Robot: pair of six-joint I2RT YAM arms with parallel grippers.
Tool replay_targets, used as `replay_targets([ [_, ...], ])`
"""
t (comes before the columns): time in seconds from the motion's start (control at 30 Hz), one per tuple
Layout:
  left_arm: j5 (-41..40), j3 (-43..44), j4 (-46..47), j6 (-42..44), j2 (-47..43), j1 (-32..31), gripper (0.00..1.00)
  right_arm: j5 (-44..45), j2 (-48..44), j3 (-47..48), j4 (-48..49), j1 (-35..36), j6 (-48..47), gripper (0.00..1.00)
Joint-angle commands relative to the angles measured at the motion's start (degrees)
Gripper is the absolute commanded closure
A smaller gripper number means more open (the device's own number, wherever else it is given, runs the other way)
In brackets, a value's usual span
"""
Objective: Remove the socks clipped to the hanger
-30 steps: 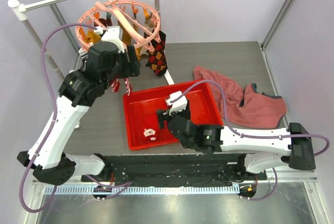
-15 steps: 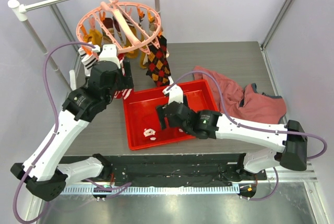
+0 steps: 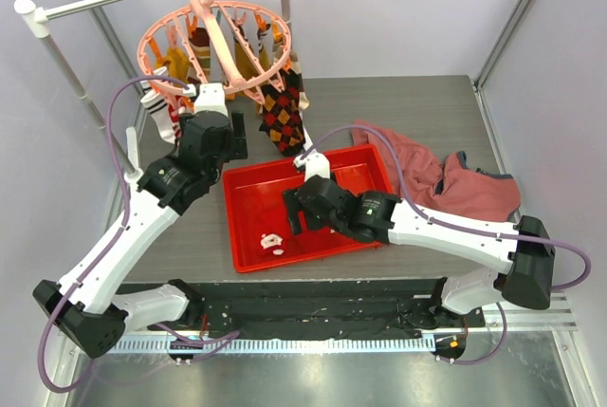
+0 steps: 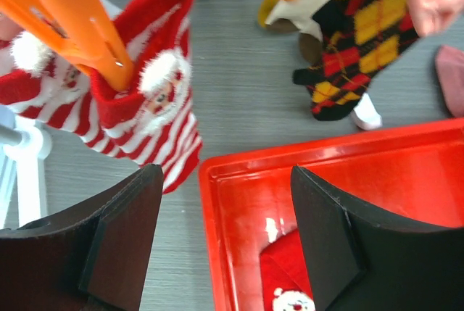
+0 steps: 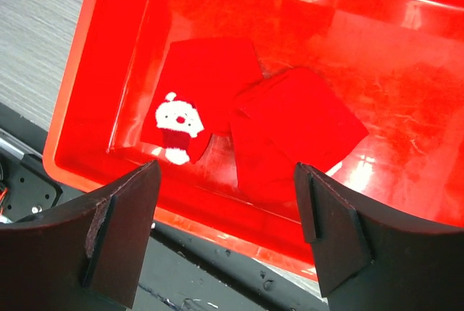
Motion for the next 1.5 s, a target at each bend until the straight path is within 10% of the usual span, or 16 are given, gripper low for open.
replay_targets([
  [0.0,-3.6,-0.1,5.0,1.9,-0.3,2.0,0.25,-1.2,-3.6,-2.0,3.8,-0.1,-0.7,0.19],
  [0.53,2.0,-10.0,16.9,9.8,-1.1,9.5,0.27,-1.4,-7.0,-3.9,5.6,-0.1,-3.1,0.2],
  [0.9,10.9,-10.3,18.5,7.7,-0.5,9.7,1.0,-0.9,-9.7,-4.9,7.5,0.0,-3.7,0.27],
  [1.47,25.4,-3.2,8.6,-4.5,-3.6,9.6,1.0,-0.2,0.1,-4.8,53.8,-0.1,-29.5,0.25],
])
